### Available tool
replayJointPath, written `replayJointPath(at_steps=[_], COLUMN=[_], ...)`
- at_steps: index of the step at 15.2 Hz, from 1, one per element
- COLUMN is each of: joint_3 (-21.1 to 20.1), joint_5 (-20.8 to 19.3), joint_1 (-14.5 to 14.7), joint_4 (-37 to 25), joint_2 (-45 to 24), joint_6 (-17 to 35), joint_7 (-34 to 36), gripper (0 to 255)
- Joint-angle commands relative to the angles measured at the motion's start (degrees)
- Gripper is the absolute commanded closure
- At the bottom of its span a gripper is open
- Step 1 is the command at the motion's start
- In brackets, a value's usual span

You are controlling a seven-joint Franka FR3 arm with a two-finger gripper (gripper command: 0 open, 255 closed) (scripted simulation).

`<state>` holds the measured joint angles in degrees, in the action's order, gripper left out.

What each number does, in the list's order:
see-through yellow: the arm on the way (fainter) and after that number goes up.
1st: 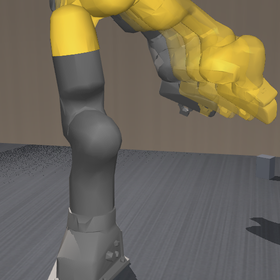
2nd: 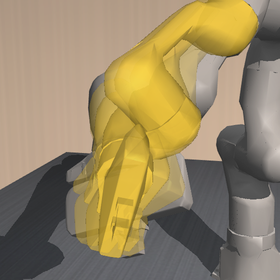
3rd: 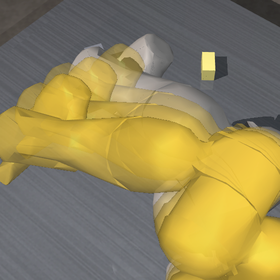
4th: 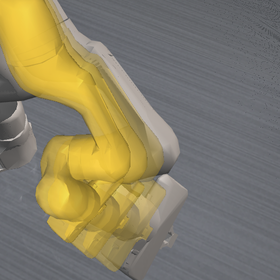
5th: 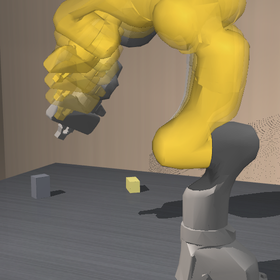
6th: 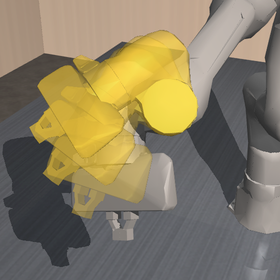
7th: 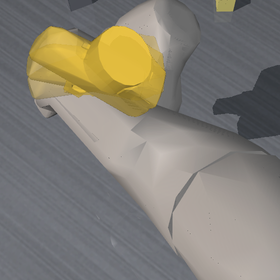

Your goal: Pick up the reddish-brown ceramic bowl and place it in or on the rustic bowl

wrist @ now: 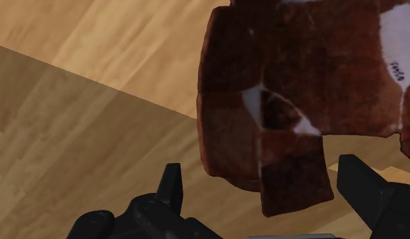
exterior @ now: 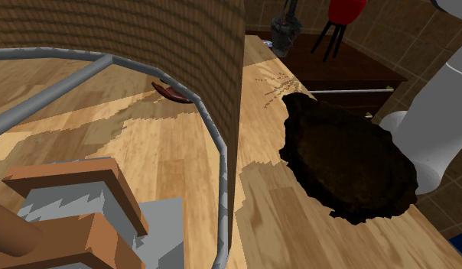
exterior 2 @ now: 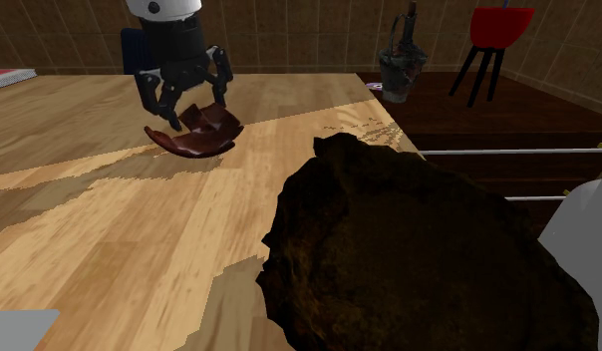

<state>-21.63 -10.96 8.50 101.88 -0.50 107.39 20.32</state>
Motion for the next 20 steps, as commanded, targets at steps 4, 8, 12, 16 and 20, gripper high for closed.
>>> replayJointPath(at_steps=[4, 8, 12, 16, 20], joint_3=[0.02, 0.02, 0.02, 0.01, -0.06], joint_5=[-0.03, -0.02, -0.02, 0.02, 0.11], joint_1=[-0.02, -0.02, -0.02, 0.0, 0.06], joint_4=[0.11, 0.1, 0.1, -0.64, -3.87], joint_2=[-0.05, -0.05, -0.04, -0.04, -0.18], joint_6=[0.18, 0.17, 0.17, -0.57, -3.64], joint_7=[0.0, 0.0, -0.01, -0.13, -0.6], gripper=[0, 255, 255, 255, 255])
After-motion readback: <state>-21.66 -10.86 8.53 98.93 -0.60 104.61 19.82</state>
